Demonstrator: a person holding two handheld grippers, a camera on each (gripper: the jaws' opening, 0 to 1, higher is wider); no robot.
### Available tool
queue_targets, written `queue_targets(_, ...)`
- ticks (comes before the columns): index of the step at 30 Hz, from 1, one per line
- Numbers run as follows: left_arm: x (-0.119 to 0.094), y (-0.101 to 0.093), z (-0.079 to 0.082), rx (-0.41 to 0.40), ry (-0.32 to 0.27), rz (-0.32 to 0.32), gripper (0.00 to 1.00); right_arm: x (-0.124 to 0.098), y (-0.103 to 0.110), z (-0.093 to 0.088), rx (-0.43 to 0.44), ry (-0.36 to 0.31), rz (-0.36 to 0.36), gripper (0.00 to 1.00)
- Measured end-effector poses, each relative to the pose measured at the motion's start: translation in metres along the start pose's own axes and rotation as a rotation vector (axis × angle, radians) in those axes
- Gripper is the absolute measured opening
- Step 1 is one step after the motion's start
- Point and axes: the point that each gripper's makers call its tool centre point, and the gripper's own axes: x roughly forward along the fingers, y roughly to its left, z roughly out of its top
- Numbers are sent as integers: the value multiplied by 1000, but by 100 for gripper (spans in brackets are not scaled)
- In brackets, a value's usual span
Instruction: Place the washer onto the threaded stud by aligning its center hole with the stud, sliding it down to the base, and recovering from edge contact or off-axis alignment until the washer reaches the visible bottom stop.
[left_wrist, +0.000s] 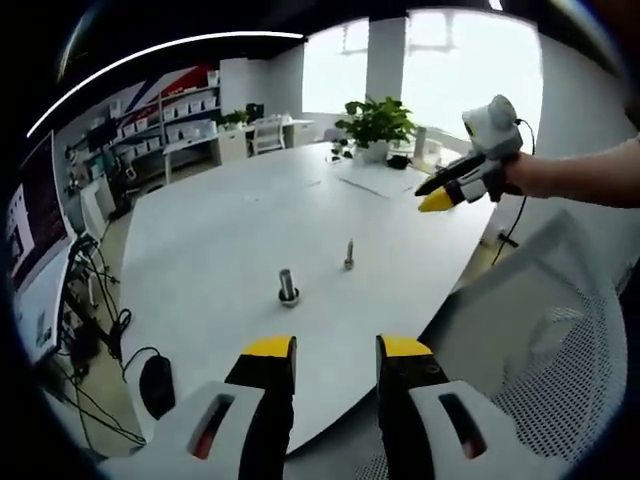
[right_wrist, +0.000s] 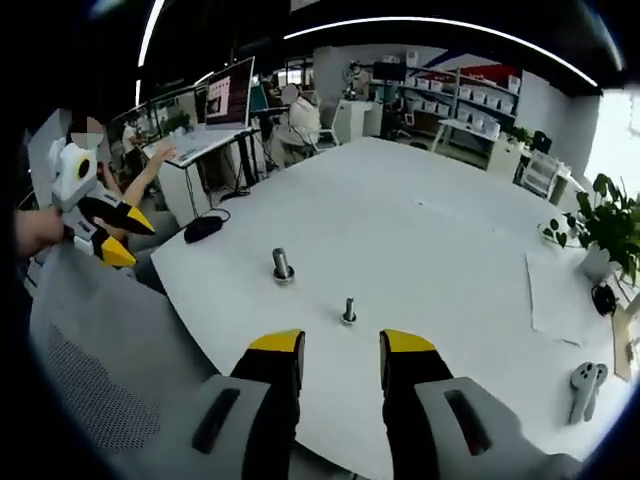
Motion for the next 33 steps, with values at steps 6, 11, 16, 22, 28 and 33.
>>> queue_targets(6, -2, 8, 0, 27, -2, 50, 30, -26, 2, -3, 50, -62, -11, 33)
queue_targets(11, -7, 9, 12, 76, -52, 83, 28, -37, 5, -12, 91, -83, -20, 35)
queue_targets(16, -5, 12, 8, 87, -29, 100, 29, -50, 11, -13, 128, -131, -23, 36)
queue_targets(22, -9, 16, 13, 93, -49, 135, 29, -53, 17, -13, 129, -166, -34, 37)
queue_targets(28, -10, 18, 17, 93, -72, 144, 29, -48, 28, -14, 99, -173, -39, 37)
queue_targets(33, -6, 12, 16, 122, -59, 123, 29, -50, 23, -6, 73, -208, -73, 37)
